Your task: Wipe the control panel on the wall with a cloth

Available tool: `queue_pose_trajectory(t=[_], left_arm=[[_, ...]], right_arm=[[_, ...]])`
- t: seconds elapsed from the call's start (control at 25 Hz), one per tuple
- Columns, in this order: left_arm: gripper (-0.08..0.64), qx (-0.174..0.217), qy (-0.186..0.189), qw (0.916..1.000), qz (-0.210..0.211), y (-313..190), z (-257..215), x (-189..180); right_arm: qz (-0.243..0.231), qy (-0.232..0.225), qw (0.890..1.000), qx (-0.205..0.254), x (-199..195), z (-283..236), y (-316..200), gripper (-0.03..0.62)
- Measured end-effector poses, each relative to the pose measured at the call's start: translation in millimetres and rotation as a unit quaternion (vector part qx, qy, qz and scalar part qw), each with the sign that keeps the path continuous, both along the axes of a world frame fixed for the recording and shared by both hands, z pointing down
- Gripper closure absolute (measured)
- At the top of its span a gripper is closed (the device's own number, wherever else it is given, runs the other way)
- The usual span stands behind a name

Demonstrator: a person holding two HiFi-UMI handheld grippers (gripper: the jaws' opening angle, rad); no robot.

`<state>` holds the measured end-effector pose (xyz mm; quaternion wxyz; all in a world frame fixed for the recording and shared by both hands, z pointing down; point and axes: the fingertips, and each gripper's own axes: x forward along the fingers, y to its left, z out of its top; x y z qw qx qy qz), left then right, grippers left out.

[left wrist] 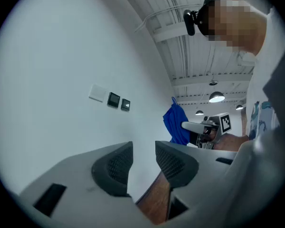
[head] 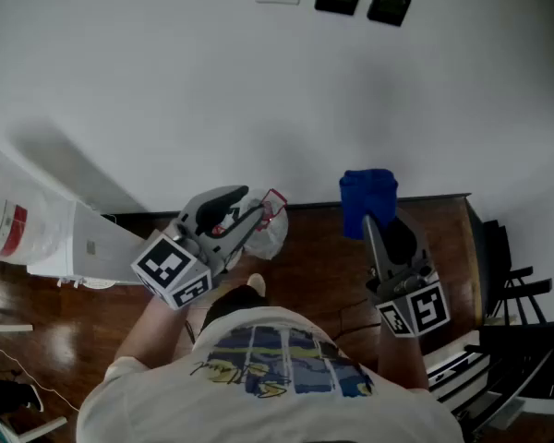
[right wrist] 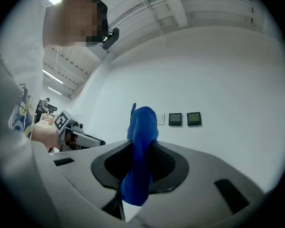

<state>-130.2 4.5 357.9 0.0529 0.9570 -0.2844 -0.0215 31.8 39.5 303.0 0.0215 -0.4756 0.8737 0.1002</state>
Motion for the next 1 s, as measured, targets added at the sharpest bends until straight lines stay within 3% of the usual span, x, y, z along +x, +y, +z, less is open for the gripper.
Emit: queue_pose_trajectory(t=[0.2,0.4,0.64,1.0], left_arm=[[0.433,-0.019,-0.006,0.9997,-0.013,-73.5,5.1,-8.5],[0.433,-0.022,-0.016,0.9996,-0.011,-111.7,4.4,-0.1],[0.433,-0.028,-0.024,0.9993,-0.012,-129.6,6.3,22.4],[0.433,-0.015,-0.040,0.9977,-0.053,-149.2,-1.6,62.7]], right_arm=[[0.007,-0.015,1.000,-0.001,-6.4,-16.4,-84.9,0.517],[-0.003,-0.007,1.000,0.024,-7.0,-41.0,-136.5,0.517],[-0.023,-0.031,0.998,0.046,0.7,-58.7,-180.5,0.518],[-0.078,-0.062,0.992,0.080,13.0,-93.9,-244.1,0.518]])
